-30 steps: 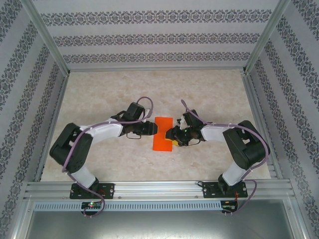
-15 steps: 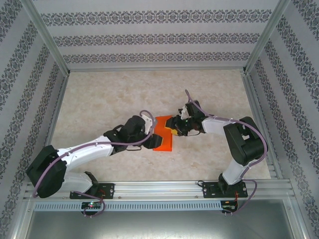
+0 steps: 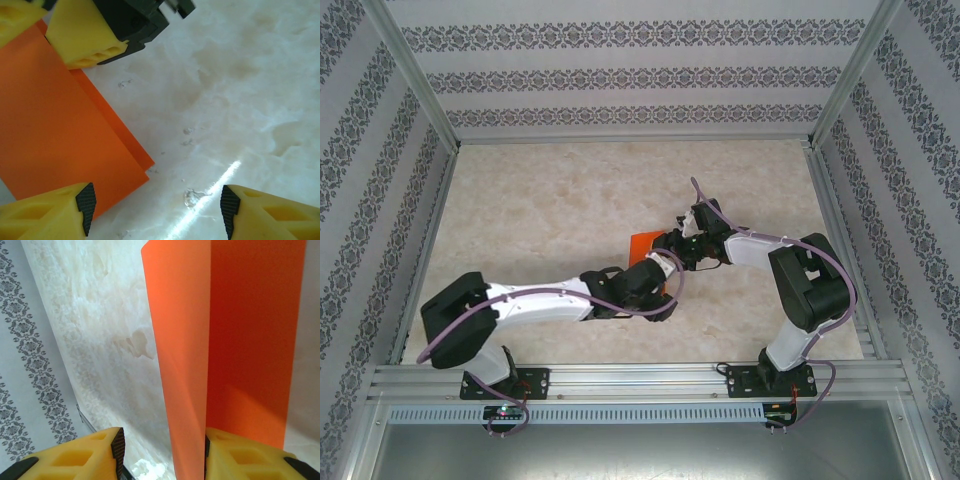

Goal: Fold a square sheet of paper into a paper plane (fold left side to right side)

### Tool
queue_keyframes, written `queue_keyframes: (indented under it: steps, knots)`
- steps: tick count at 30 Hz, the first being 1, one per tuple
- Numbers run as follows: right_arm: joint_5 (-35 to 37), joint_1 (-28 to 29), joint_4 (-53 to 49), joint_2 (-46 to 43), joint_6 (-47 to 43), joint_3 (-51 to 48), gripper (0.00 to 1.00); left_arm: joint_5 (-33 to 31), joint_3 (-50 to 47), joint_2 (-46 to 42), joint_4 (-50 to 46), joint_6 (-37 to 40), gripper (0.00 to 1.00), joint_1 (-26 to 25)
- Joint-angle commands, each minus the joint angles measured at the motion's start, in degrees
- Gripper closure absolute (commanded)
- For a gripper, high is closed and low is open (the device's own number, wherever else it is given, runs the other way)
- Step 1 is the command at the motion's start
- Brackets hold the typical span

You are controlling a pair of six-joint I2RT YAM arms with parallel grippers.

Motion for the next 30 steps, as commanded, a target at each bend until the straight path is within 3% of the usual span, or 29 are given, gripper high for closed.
queue_keyframes:
  steps: [1, 7, 15, 18, 25, 30]
  knots:
    - [-0.8, -0.5, -1.0, 0.6, -1.4, 1.3, 0.55, -7.0, 4.4, 4.2, -6.4, 0.9, 0.29, -2.1]
    - [-0.9, -0.5, -1.0, 0.7, -1.6, 1.2, 0.56, -16.9, 10.5, 10.3, -13.3, 0.9, 0.26, -4.4]
    - [-0.9, -0.5, -1.0, 1.0, -1.7, 1.1, 0.56, -22.7, 13.2, 14.1, -16.6, 0.8, 0.31, -5.5]
    - [-0.8, -0.5, -1.0, 1.1, -1.9, 0.9, 0.56, -23.2, 13.8, 15.0, -17.2, 0.9, 0.36, -5.9]
    - [-0.6, -0.6, -1.6, 1.0, -2.3, 1.0, 0.56, -21.5, 13.5, 14.6, -15.7, 1.2, 0.61, -5.8]
    - [-0.3, -0.8, -2.0, 0.9, -2.7, 0.8, 0.56, -21.8, 13.8, 14.7, -16.3, 1.3, 0.73, -5.8]
